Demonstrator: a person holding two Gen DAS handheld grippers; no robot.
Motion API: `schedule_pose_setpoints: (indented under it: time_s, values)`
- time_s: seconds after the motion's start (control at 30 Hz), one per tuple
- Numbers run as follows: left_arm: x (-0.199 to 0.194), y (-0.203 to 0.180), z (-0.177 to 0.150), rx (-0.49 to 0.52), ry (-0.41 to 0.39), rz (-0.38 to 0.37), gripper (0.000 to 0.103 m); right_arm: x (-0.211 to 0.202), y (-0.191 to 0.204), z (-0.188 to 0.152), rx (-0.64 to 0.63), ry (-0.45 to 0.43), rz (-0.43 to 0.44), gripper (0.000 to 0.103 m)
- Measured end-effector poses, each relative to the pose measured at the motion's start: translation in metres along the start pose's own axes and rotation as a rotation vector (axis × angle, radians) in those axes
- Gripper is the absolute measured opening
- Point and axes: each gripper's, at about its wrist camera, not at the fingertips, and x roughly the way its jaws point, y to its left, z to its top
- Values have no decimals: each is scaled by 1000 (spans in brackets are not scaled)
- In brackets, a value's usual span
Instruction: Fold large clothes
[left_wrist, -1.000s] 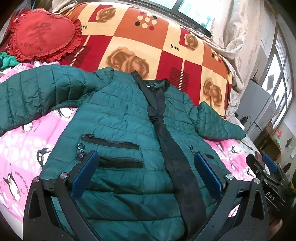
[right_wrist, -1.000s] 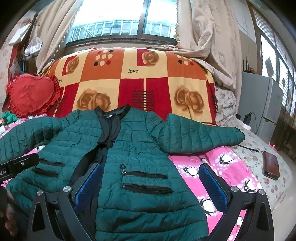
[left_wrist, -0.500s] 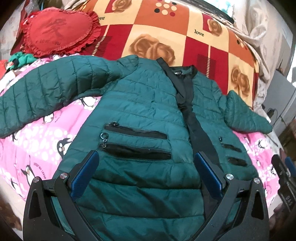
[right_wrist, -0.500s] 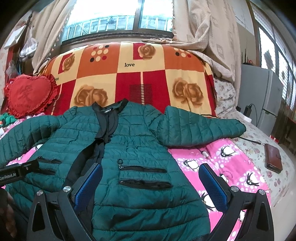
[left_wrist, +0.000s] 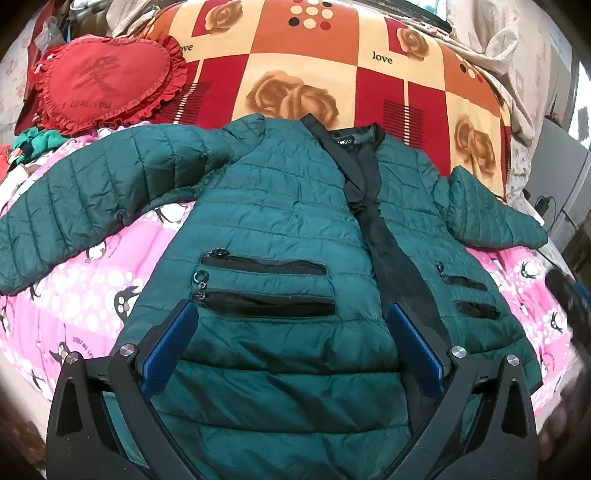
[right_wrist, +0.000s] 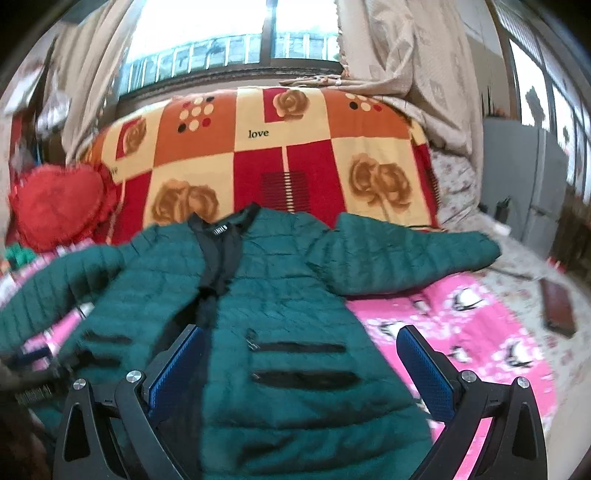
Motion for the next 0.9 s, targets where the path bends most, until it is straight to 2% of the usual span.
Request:
schedule_pose_setpoints:
  time_s: [0.2, 0.3, 0.37, 0.5, 0.67, 0.8, 0.9]
  values:
    - [0, -1, 0, 3, 2, -10, 103, 38, 8, 13, -45, -24, -27, 103]
    - [-1, 2, 2, -6, -1, -66, 103, 52, 9, 13, -60, 6, -51, 103]
    - [-5, 18, 12, -50, -21, -151, 103, 54, 7, 12, -54, 18, -42, 102]
    - [-2, 71, 32, -164, -49, -164, 103, 45, 6, 11, -56, -12, -38, 102]
    - [-7, 157, 32, -201, -135, 6, 103, 44, 4, 11, -40, -16, -32, 102]
    - [-24, 228, 11, -292, -197, 105, 103, 36, 2, 11, 0, -16, 2, 102]
    - [-46, 287, -9, -410, -270, 212, 102, 23, 4, 9, 6, -41, 25, 102]
